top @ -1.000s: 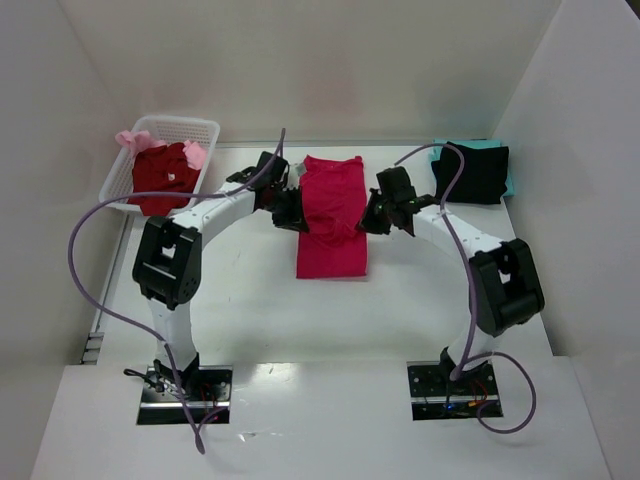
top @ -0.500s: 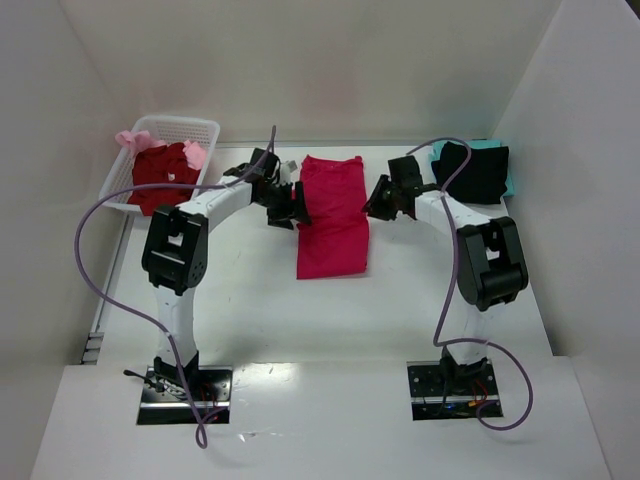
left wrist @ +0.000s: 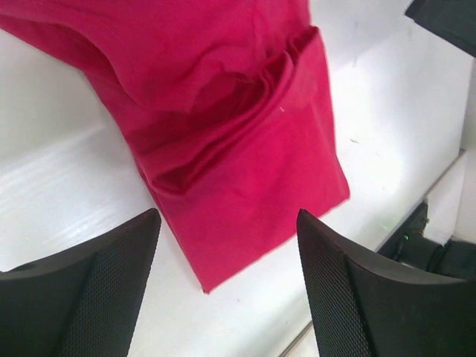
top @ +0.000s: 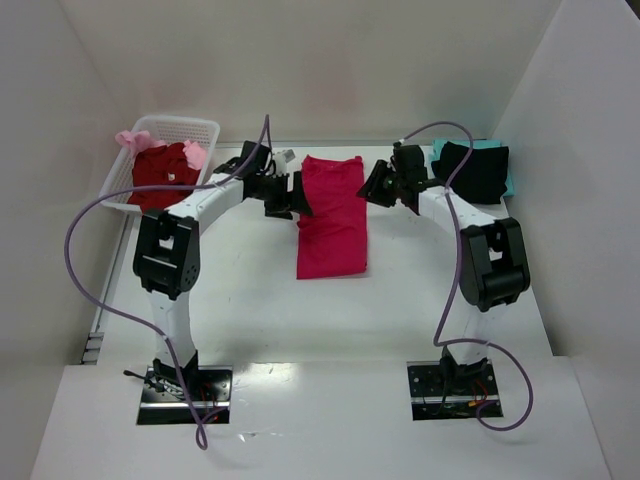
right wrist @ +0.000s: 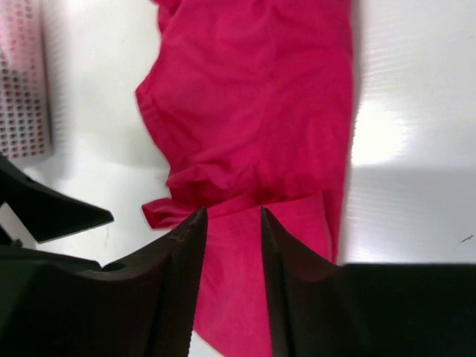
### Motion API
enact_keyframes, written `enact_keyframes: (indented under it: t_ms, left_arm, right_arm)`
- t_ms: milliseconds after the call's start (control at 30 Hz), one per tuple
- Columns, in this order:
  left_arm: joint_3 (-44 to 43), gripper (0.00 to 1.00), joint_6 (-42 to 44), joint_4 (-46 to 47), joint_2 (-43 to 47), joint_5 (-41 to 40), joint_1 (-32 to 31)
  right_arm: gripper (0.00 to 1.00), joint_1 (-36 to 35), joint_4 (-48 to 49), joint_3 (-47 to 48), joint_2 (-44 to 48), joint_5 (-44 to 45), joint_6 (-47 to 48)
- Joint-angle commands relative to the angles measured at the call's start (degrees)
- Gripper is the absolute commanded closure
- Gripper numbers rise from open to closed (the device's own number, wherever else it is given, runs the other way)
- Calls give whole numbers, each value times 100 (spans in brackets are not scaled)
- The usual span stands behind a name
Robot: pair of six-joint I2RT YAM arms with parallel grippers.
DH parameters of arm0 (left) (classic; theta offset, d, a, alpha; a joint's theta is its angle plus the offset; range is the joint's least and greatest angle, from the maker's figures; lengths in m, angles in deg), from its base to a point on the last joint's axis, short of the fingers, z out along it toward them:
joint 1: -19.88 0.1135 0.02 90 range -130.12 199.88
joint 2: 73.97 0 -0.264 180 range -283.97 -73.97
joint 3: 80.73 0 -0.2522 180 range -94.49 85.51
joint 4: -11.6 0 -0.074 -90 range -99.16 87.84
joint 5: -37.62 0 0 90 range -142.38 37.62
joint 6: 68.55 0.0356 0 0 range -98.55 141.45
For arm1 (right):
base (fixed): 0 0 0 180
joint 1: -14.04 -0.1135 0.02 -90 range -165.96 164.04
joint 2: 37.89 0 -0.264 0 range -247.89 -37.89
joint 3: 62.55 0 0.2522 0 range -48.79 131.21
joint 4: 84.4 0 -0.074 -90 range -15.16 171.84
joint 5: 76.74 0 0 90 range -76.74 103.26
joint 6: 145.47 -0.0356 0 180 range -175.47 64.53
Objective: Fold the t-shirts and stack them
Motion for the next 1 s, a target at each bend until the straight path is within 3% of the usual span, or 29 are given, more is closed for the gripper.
enact_keyframes:
  t_ms: [0,133,267,300,500,667,967]
  left_arm:
    - [287,19,257,406,572,351,27]
    - [578,29,152,538,582,728,27]
    - [903,54,151,722,633,677,-165]
    - [991,60,90,784,634,677,-227]
    - [1588,63,-217,1223,774,194,-228]
    - [1993,69,-613,1688,1107,360,-228]
    - [2327,78,-991,2050,1161,412,-526]
  right_arm:
    - [61,0,505,-254,538,-469,327]
    - [86,0,725,-493,443,-1156,328]
    - [95,-228,725,-493,214,-1245,477]
    - [95,-280,795,-545,135,-1245,477]
    - [96,-606,1050,-310,-339,-1632,583]
    - [96,-659,998,78,-1051,-1948,583]
    - [96,-659,1051,491,-1675,-1676,530]
